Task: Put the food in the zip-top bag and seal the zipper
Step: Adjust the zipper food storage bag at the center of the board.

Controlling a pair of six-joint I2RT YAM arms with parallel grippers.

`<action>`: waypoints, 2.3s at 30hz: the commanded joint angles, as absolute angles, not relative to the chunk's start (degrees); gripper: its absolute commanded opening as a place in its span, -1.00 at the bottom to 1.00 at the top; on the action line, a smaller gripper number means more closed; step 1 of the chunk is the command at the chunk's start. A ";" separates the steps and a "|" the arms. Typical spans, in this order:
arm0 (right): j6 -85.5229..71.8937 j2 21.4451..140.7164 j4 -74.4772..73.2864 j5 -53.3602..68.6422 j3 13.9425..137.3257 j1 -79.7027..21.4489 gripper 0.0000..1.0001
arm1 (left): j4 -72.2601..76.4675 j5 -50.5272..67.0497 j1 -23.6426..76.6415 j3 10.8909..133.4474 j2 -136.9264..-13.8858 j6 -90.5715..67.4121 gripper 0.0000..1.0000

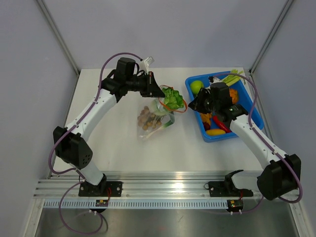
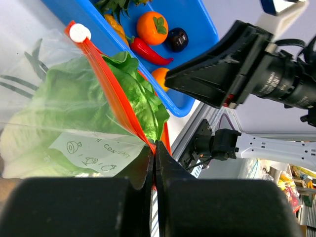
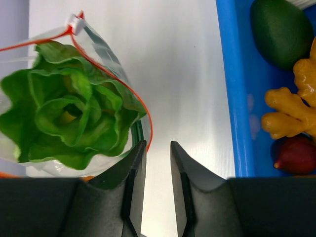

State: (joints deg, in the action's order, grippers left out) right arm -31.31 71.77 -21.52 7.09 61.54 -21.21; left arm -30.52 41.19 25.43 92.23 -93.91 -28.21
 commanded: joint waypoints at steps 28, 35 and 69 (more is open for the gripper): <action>-29.27 71.20 -23.90 14.68 72.40 -22.41 -1.00 | -37.52 39.29 25.75 101.23 -92.73 -22.15 -1.00; -28.13 72.31 -24.70 11.70 69.44 -23.12 -1.00 | -34.82 36.83 25.75 100.21 -91.05 -23.90 -1.00; -24.00 74.19 -26.10 1.58 76.28 -30.23 -1.00 | -49.13 23.38 30.23 112.22 -98.27 -19.69 -1.00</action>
